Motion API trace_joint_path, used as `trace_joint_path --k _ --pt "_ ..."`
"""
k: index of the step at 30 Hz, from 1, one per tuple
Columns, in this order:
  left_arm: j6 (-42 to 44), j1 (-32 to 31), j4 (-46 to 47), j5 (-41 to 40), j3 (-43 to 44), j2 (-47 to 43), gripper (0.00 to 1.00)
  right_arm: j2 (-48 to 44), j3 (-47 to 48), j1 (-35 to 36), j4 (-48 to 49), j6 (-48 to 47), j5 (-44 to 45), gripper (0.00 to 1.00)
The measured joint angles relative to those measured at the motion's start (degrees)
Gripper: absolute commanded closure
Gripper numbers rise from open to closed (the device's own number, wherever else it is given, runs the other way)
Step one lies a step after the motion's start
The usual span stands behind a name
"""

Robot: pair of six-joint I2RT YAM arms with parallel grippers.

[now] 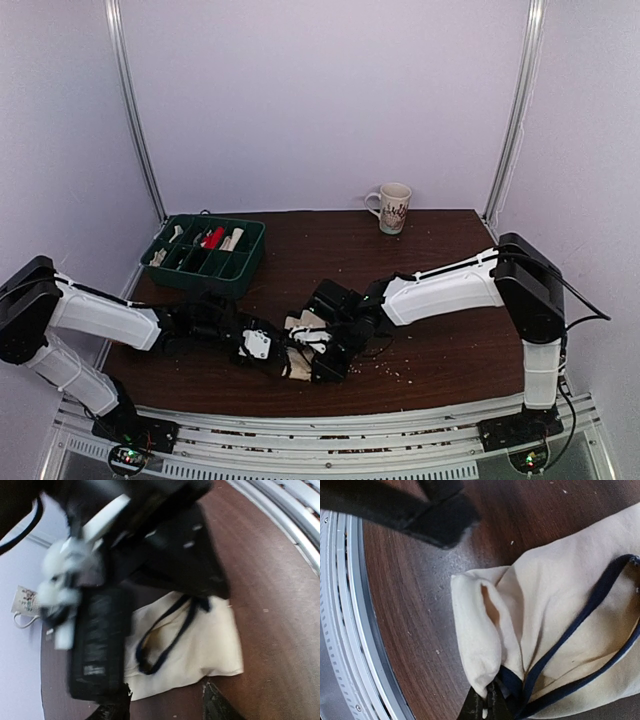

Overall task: Roll the underwear
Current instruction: Roll the underwear at the center of the board.

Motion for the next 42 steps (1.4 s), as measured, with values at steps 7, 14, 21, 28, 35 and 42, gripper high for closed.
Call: trace_joint_path --k 7,14,21,28,35,42 --pt "6.01 -6.03 -0.04 -0.61 -5.07 -1.9 0.52 0.15 -0.24 -3.58 2.21 2.47 0.55 0.97" --pt "7.89 -8.87 4.55 -5.64 -6.73 -1.68 0.48 0.35 -0.59 -5.16 3.98 3.21 0.5 0.97" --pt "7.98 -12.15 12.76 -15.78 -6.73 3.87 0.5 0.59 -0.59 -5.16 4.7 3.1 0.0 0.97" --pt "9.7 -14.25 22.97 -25.64 -4.79 13.14 0.55 0.68 -0.66 -5.16 5.09 2.99 -0.28 0.98" --pt "11.06 -14.29 28.79 -31.54 -3.98 17.29 0.59 0.68 -1.33 -5.33 6.4 2.73 -1.03 0.97" --pt "11.67 -14.4 29.62 -34.95 -1.88 20.44 0.73 0.68 -1.6 -5.38 7.04 1.7 -1.42 0.97"
